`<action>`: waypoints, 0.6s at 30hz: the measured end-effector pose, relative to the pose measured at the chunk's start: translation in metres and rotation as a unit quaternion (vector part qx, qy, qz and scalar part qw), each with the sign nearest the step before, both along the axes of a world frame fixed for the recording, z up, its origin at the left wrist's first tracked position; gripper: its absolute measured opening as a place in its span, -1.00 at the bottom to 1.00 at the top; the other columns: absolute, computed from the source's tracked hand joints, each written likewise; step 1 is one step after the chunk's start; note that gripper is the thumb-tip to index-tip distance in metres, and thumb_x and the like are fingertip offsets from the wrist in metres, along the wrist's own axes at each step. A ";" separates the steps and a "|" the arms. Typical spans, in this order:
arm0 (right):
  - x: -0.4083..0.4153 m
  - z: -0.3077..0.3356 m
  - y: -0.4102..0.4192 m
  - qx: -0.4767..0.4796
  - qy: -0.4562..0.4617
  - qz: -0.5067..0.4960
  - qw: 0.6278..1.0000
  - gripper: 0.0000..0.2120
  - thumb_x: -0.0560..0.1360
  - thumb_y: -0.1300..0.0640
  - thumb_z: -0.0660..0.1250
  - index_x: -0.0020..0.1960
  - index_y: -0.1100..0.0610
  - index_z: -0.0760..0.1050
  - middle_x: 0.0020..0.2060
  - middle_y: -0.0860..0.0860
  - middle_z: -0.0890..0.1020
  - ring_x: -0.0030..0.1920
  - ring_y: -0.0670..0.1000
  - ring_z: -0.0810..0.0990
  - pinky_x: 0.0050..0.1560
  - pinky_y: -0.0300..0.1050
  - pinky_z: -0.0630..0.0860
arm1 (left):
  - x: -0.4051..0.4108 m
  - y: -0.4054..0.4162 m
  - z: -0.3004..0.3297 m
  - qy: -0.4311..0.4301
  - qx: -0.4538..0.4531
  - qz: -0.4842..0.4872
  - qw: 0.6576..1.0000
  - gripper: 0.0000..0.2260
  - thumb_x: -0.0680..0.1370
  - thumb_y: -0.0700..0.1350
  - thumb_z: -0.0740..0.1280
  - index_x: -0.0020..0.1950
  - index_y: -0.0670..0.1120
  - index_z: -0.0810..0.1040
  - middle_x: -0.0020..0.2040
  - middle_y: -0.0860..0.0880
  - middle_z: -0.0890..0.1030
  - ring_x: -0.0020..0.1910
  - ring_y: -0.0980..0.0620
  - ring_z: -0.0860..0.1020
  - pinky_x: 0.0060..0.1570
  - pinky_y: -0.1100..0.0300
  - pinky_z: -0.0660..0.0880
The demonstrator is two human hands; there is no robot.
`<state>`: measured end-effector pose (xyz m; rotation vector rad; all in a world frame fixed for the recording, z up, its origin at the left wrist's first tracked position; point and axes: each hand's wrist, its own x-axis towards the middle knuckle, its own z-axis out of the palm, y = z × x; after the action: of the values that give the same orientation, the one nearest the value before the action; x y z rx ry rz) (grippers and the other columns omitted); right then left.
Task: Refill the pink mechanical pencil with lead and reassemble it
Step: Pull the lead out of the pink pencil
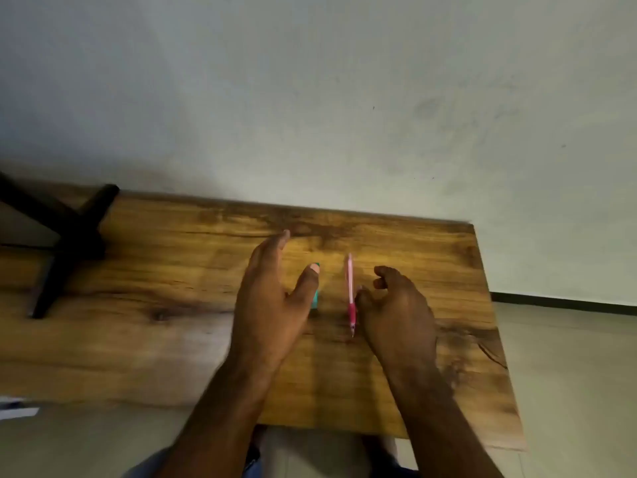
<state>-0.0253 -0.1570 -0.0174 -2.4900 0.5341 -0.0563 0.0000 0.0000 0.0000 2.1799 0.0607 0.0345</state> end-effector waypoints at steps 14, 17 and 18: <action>0.042 -0.029 0.004 0.084 0.046 0.026 0.995 -0.65 0.48 -0.04 0.46 0.23 -0.02 0.53 -0.12 -0.08 0.72 -0.10 0.01 0.71 -0.09 0.01 0.64 | 0.030 -0.021 -0.034 0.079 -0.034 -0.028 0.996 -0.75 0.57 0.06 0.42 0.25 0.13 0.62 0.03 0.24 0.64 -0.02 0.33 0.58 -0.16 0.42 0.47; 0.045 -0.022 -0.001 0.197 0.018 0.007 0.980 -0.70 0.43 -0.04 0.51 0.14 -0.13 0.56 -0.24 -0.13 0.69 -0.26 -0.12 0.69 -0.19 0.05 0.67 | 0.031 -0.022 -0.033 0.097 -0.074 -0.024 0.992 -0.79 0.57 0.13 0.37 0.16 0.14 0.66 -0.03 0.24 0.67 -0.02 0.37 0.59 -0.12 0.37 0.53; 0.045 -0.020 -0.002 0.234 0.013 0.003 0.972 -0.73 0.44 -0.03 0.51 0.11 -0.15 0.56 -0.24 -0.12 0.70 -0.28 -0.11 0.71 -0.20 0.08 0.69 | 0.030 -0.023 -0.033 0.105 -0.091 -0.031 0.990 -0.81 0.57 0.15 0.35 0.10 0.14 0.67 -0.07 0.22 0.69 -0.05 0.34 0.61 -0.09 0.30 0.57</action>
<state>0.0200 -0.1591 -0.0370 -2.0331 0.4855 0.0949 0.0304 -0.0226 -0.0326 1.9949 0.1103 -0.2280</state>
